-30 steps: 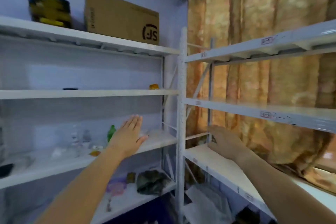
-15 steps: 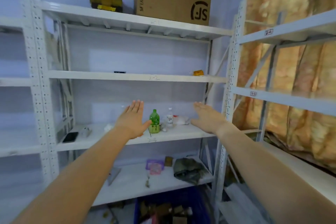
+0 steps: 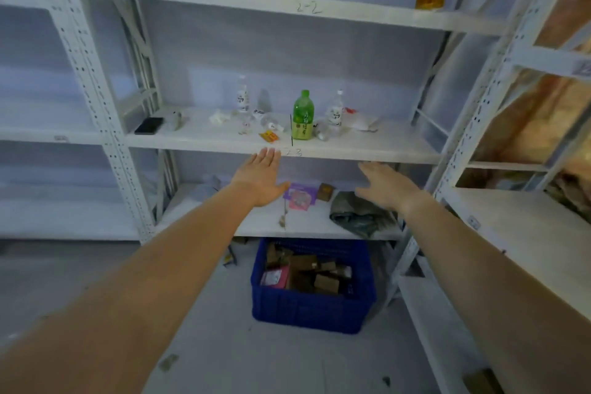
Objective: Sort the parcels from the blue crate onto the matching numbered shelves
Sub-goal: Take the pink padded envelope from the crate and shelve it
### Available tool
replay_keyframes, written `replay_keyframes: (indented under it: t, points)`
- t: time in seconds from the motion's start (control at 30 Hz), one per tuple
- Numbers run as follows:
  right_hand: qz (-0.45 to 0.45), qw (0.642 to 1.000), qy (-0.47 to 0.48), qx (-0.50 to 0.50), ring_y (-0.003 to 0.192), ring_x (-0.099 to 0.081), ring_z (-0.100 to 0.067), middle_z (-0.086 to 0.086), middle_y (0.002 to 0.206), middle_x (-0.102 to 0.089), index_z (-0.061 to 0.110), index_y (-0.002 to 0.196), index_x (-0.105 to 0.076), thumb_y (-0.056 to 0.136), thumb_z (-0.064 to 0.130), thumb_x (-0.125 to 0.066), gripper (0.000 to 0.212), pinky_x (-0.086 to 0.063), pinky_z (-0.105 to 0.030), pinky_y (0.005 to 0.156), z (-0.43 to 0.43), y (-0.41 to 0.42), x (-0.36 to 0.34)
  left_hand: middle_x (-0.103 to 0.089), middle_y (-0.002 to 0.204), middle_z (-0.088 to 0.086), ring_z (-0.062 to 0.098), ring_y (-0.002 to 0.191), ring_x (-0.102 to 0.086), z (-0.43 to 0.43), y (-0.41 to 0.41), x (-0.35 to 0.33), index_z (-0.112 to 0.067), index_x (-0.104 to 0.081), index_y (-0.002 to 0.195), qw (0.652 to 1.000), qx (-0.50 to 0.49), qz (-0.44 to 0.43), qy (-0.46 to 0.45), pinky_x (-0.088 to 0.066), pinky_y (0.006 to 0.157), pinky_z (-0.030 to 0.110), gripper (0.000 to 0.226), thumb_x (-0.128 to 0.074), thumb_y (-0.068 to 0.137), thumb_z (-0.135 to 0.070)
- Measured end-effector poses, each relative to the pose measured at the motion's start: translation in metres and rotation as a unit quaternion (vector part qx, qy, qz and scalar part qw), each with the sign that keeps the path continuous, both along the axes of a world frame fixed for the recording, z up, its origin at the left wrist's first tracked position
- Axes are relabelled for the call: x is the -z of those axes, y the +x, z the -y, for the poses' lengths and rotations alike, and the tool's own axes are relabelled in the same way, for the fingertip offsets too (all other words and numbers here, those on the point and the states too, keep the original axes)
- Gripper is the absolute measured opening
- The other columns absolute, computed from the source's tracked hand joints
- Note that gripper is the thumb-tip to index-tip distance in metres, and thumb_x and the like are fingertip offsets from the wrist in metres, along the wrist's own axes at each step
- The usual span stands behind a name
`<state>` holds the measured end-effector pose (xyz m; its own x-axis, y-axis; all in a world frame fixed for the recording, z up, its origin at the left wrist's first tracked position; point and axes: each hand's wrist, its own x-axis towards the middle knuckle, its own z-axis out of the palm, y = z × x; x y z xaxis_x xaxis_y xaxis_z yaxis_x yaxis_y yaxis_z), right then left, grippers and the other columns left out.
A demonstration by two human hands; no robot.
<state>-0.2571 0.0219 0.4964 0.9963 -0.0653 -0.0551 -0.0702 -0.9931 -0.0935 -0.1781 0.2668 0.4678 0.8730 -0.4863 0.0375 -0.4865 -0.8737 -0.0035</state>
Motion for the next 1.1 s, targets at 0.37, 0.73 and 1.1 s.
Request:
replay_keyframes:
  t: [0.37,0.73,1.1]
  points:
    - [-0.154,0.984,0.082,0.033,0.143,-0.021,-0.025,-0.009,0.157,-0.023,0.009,0.149,-0.023,0.096,0.040,-0.046,0.066,-0.025,-0.038,0.114,0.047,0.129,0.164,0.008,0.159,0.010,0.022,0.147,0.007,0.057,0.154,0.155,-0.006,0.008,0.149,0.992,-0.002,-0.126,0.028,0.000,0.121,0.035,0.076,-0.026,0.097,-0.050]
    - [-0.293,0.942,0.160,0.033,0.124,-0.047,-0.025,-0.011,0.139,-0.046,0.008,0.135,-0.042,0.095,0.024,-0.048,0.044,-0.042,-0.036,0.100,0.033,0.244,0.361,0.002,0.160,0.008,0.020,0.148,0.001,0.050,0.252,0.348,-0.008,0.005,0.150,0.953,-0.075,-0.291,0.049,-0.005,0.120,0.032,0.075,-0.029,0.097,-0.049]
    - [-0.285,0.950,0.115,-0.047,0.119,-0.049,-0.021,-0.004,0.128,-0.055,0.016,0.127,-0.050,0.094,0.029,-0.051,0.035,-0.042,-0.032,0.099,0.026,0.367,0.628,-0.053,0.131,0.006,0.021,0.108,-0.058,0.118,0.297,0.630,-0.017,-0.025,0.145,0.774,-0.334,-0.457,-0.285,-0.052,0.090,0.037,0.052,-0.042,0.096,-0.021]
